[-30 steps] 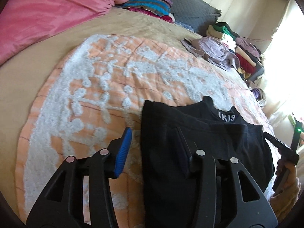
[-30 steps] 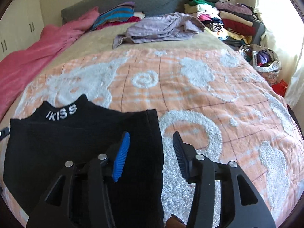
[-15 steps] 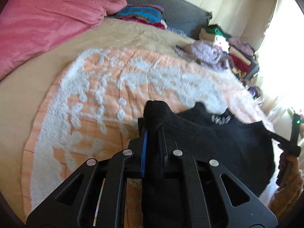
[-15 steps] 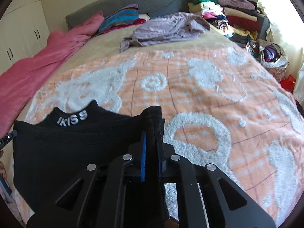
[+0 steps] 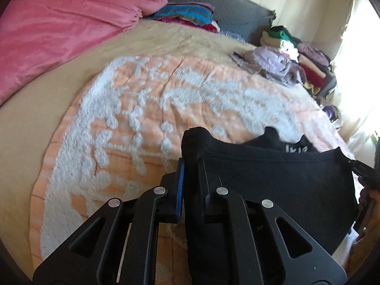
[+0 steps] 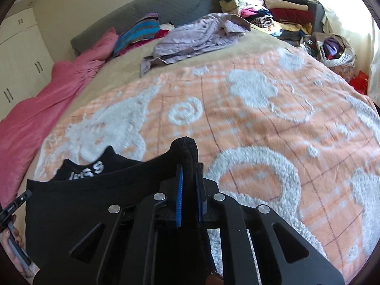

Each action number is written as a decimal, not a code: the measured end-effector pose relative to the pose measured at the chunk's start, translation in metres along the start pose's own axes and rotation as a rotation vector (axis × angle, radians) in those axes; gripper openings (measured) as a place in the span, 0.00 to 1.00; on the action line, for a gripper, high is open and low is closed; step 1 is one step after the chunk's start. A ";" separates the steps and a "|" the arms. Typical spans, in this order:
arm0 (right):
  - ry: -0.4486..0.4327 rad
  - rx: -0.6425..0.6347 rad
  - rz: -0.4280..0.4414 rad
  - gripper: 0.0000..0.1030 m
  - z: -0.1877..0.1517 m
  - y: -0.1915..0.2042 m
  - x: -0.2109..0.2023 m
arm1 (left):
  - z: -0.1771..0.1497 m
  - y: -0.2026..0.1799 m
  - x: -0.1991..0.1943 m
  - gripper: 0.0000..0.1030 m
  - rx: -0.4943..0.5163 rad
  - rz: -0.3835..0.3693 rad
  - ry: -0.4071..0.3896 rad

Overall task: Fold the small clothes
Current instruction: 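Open both tools to release the hem on the folded shirt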

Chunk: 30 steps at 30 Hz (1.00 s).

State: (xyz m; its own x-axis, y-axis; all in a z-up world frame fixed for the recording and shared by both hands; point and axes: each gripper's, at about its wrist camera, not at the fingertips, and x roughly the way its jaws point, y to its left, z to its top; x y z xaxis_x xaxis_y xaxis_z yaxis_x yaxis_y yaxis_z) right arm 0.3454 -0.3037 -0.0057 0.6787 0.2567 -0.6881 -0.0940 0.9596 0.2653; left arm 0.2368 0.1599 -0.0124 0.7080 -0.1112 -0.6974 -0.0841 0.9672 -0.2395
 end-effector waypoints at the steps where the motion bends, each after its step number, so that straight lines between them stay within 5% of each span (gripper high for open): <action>1: 0.000 0.006 -0.003 0.08 -0.002 -0.002 0.001 | -0.001 0.000 0.000 0.04 0.002 0.003 0.004; 7: 0.003 0.025 -0.031 0.08 -0.008 -0.008 0.005 | -0.003 -0.002 0.000 0.04 0.027 0.021 0.007; 16: -0.006 -0.107 -0.153 0.16 -0.013 0.013 0.000 | -0.005 -0.010 -0.002 0.09 0.069 0.078 0.000; 21: -0.034 -0.132 -0.167 0.30 -0.021 0.016 -0.015 | -0.008 -0.012 -0.010 0.20 0.081 0.095 -0.007; 30: -0.056 -0.173 -0.104 0.39 -0.044 0.027 -0.053 | -0.017 -0.024 -0.041 0.41 0.109 0.114 -0.044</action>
State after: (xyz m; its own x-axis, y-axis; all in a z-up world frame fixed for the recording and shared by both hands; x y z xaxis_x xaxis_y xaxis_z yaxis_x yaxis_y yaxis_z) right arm 0.2746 -0.2862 0.0084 0.7301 0.1533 -0.6659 -0.1422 0.9873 0.0714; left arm 0.1974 0.1375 0.0106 0.7287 0.0084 -0.6848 -0.0909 0.9923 -0.0846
